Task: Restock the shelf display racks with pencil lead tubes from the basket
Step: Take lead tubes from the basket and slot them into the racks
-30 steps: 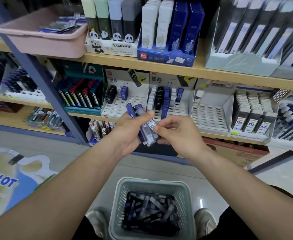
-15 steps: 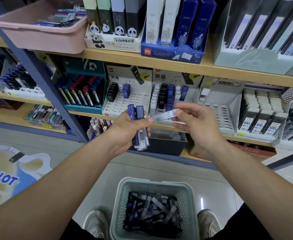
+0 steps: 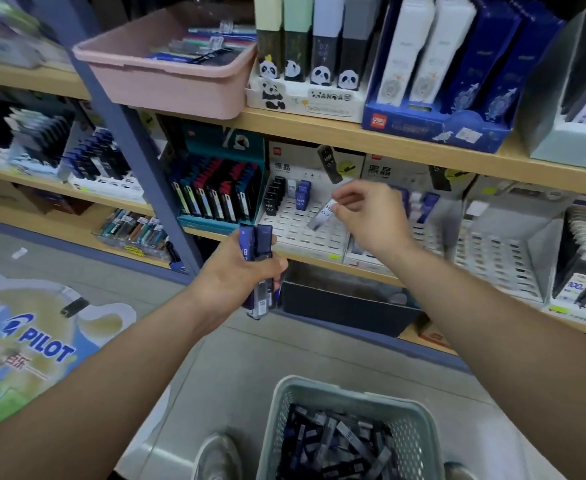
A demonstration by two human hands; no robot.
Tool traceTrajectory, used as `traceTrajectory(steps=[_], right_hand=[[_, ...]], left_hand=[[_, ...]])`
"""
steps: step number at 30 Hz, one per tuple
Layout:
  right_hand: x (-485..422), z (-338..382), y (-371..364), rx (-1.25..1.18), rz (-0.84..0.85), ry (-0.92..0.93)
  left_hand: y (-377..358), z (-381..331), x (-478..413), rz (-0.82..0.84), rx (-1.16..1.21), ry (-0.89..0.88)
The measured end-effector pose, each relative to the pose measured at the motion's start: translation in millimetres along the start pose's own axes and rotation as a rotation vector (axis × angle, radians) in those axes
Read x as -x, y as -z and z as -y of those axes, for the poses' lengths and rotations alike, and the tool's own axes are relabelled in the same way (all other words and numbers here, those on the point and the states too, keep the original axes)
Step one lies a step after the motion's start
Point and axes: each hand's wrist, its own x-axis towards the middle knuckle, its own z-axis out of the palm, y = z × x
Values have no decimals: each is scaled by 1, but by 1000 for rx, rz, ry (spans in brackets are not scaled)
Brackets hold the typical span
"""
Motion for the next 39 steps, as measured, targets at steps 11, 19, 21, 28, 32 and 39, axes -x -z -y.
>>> traceTrajectory(steps=[11,19,21,28,32,39], right_hand=[[-86,-7,-82,215,-9,68],[-99,-22,-102,313,41,104],[-102,-24,-102,333,30,115],[-105,-23,-108,428,74,161],[-106,-18,-110,472,52,154],[-104,-25,-108,496,135,165]], left_hand=[[56,13,-1,-113,-89,6],[61,9,0,-104,-51,-48],[61,9,-1,-98,-45,-56],[62,5,-1,-85,6,-73],[61,4,0,-73,8,-89],[63,6,0,-74,-32,-106]])
